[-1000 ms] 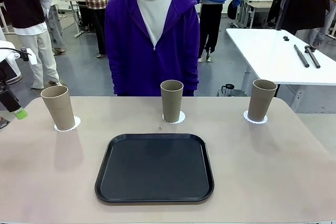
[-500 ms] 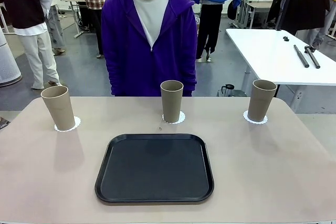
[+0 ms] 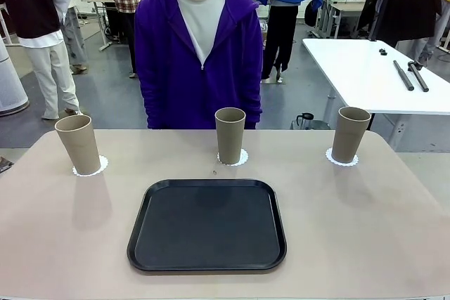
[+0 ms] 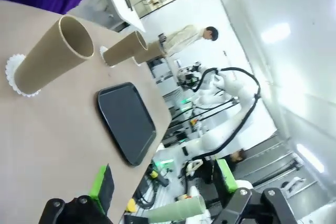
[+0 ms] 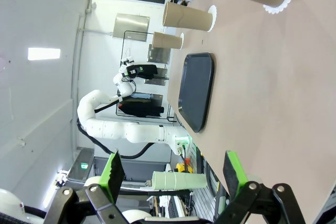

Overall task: Place coasters on the table and set cups on them.
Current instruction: Take one Reusable plastic cup from the Flat Tray and place it on a coaster set by the human.

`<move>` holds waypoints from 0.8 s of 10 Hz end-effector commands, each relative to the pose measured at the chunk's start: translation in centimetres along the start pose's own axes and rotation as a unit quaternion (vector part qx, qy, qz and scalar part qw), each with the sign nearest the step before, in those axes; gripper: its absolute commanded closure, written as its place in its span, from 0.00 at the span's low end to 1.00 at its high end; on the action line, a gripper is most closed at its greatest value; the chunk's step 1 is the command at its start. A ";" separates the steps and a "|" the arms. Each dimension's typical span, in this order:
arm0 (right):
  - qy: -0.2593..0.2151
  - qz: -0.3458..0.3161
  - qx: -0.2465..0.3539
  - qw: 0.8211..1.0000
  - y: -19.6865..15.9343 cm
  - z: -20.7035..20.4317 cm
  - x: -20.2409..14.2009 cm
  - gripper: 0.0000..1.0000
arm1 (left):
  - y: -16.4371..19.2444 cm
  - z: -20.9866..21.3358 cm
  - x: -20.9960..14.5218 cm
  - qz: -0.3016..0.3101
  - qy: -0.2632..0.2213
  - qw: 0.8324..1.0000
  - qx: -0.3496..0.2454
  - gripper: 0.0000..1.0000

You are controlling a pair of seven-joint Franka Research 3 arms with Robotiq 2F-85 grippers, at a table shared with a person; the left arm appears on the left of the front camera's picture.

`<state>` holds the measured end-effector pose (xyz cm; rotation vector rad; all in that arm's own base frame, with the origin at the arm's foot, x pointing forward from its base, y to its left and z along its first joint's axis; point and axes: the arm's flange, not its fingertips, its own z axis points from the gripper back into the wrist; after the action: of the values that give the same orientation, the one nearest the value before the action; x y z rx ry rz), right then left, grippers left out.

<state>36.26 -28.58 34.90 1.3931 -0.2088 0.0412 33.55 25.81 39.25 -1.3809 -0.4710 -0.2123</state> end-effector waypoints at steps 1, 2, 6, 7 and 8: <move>0.002 -0.004 0.002 1.000 0.3 -0.1 -0.1 0.00 | 1.5 2.3 0.4 0.019 0.007 1.000 -0.005 0.00; 0.002 -0.004 0.002 1.000 0.3 -0.1 -0.1 0.00 | 2.0 3.0 0.9 0.042 -0.011 0.999 0.008 0.00; 0.002 -0.004 0.002 1.000 0.3 -0.1 -0.1 0.00 | 3.3 3.9 1.5 0.085 -0.009 0.995 0.044 0.00; 0.002 -0.004 0.002 1.000 0.3 -0.1 -0.1 0.00 | 3.7 4.1 1.4 0.088 -0.012 0.995 0.054 0.00; 0.002 -0.004 0.002 1.000 0.3 -0.1 -0.1 0.00 | 3.7 4.0 1.2 0.084 -0.012 0.995 0.058 0.00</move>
<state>36.25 -28.59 34.90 1.3930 -0.2090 0.0409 35.36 30.51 36.90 -1.3152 -0.3808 -0.0462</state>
